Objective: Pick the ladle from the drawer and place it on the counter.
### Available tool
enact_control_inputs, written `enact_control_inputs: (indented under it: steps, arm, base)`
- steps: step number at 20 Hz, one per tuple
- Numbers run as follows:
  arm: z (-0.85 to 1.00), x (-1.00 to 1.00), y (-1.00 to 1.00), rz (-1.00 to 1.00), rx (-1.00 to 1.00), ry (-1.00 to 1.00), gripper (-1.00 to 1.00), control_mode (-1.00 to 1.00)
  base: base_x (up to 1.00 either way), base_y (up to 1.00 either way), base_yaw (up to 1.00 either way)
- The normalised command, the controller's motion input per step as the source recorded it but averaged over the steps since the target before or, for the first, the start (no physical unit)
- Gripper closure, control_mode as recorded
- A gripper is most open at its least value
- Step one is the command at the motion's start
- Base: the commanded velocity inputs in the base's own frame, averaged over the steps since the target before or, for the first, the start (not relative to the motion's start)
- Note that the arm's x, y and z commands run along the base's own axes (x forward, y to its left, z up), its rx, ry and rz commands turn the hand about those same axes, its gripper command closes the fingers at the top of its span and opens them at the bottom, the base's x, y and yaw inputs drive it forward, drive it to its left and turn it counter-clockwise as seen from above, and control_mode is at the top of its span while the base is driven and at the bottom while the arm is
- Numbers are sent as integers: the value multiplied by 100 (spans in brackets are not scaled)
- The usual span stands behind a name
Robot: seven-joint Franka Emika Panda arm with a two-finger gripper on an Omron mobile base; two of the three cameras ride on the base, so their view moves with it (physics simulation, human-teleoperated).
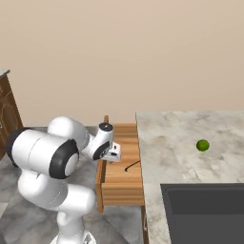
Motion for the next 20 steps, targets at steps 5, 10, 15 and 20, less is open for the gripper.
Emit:
enact_control_inputs:
  steps: [5, 10, 15, 20]
  arm:
    - [-66, 1, -1, 0, 0, 0, -100, -100]
    - [-69, -66, 27, 0, 0, 0, -100, -100]
    - [-44, -100, 94, 0, 0, 0, -100, -100]
    - [-7, -100, 100, 8, -3, -2, -100, -100]
  base:
    - [0, 0, 0]
    - [0, 0, 0]
    - [0, 0, 0]
    - [0, 0, 0]
